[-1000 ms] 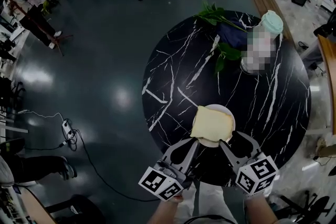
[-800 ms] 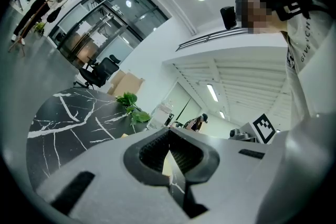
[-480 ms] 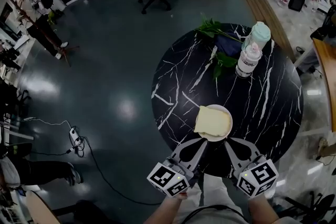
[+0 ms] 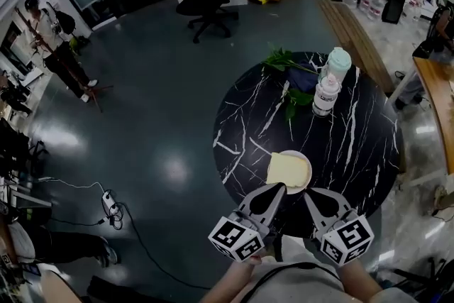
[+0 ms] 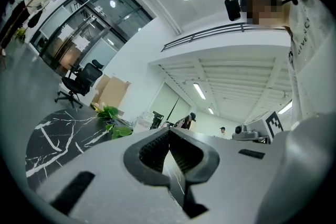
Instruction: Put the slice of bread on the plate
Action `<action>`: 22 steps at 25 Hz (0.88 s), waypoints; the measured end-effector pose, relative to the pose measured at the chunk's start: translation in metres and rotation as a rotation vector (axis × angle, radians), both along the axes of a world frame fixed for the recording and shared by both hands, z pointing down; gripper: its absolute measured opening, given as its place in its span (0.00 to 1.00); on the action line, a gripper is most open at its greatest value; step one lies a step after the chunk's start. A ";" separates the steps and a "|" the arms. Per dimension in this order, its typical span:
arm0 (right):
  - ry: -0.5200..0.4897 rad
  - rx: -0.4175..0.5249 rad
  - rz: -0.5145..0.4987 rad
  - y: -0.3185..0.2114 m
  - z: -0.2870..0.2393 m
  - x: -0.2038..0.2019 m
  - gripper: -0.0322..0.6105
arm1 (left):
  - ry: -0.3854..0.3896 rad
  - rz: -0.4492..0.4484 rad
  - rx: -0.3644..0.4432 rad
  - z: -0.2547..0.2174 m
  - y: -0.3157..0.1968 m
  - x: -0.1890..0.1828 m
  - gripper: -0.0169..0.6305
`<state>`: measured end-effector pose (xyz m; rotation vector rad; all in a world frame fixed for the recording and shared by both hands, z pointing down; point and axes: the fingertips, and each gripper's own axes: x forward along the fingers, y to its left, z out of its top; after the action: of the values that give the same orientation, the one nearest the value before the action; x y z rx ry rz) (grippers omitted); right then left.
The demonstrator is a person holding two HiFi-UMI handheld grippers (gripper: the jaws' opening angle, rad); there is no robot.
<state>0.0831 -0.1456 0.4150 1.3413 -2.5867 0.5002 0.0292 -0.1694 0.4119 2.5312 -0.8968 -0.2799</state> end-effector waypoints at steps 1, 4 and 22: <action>-0.002 0.013 0.004 0.000 -0.006 0.001 0.08 | -0.001 0.003 0.009 -0.005 -0.001 0.001 0.04; -0.010 0.036 -0.007 0.001 -0.020 -0.001 0.08 | -0.009 0.026 0.045 -0.017 -0.004 0.006 0.04; 0.017 0.074 0.013 -0.001 -0.035 0.001 0.07 | 0.007 0.034 0.072 -0.032 -0.007 0.005 0.04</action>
<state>0.0842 -0.1470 0.3803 1.3800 -2.6087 0.3965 0.0338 -0.1766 0.3795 2.6072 -0.8543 -0.3154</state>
